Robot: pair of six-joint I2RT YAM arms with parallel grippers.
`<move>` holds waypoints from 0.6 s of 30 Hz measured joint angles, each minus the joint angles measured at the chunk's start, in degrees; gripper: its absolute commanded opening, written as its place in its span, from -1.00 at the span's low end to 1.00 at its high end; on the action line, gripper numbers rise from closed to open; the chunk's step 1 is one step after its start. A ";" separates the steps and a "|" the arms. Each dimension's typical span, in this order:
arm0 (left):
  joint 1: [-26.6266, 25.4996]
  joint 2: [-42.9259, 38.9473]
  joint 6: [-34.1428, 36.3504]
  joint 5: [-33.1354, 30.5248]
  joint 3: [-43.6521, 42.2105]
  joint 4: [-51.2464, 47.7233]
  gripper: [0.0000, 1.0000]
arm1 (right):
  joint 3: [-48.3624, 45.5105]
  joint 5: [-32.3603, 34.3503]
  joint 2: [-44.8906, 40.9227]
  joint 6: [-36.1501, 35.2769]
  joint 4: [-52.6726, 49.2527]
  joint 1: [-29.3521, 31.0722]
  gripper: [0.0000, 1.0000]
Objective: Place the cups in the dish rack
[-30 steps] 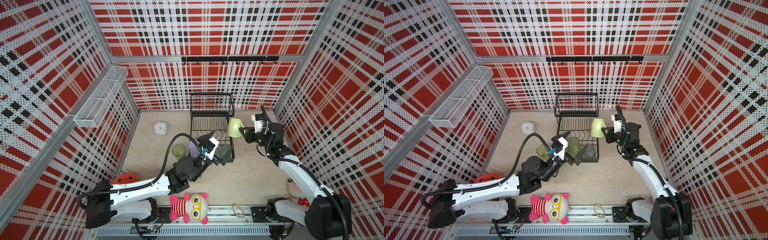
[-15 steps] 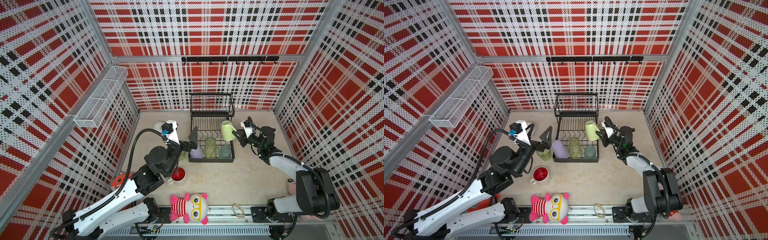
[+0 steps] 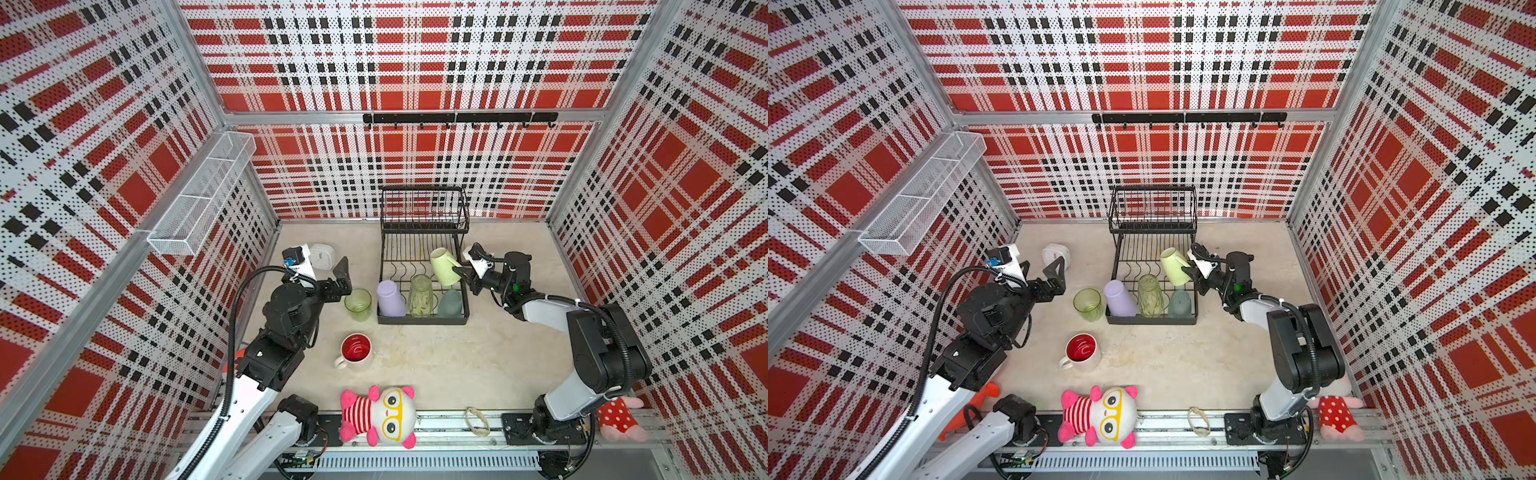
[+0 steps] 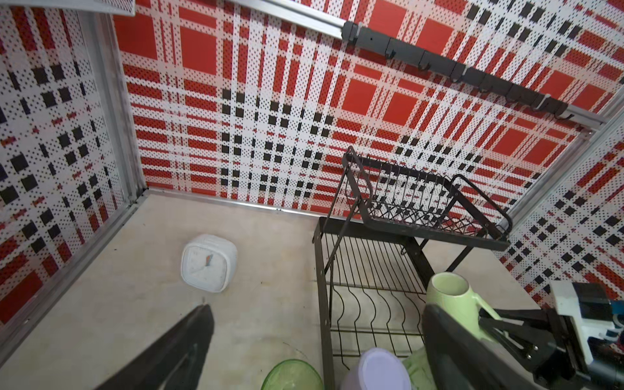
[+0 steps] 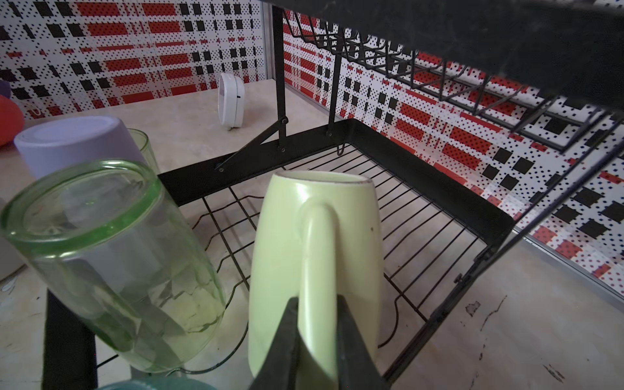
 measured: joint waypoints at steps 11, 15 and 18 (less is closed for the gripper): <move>1.22 1.81 -0.28 3.56 -0.42 -0.81 0.97 | 2.45 -2.03 7.63 -0.50 3.52 0.37 -1.00; 1.25 2.84 -0.24 3.58 -0.42 -0.83 0.96 | 6.08 -0.81 7.96 -2.27 0.42 1.18 -1.00; 1.25 3.17 -0.20 3.58 -0.42 -0.83 0.97 | 8.46 1.22 7.98 -4.04 -3.32 2.05 -1.00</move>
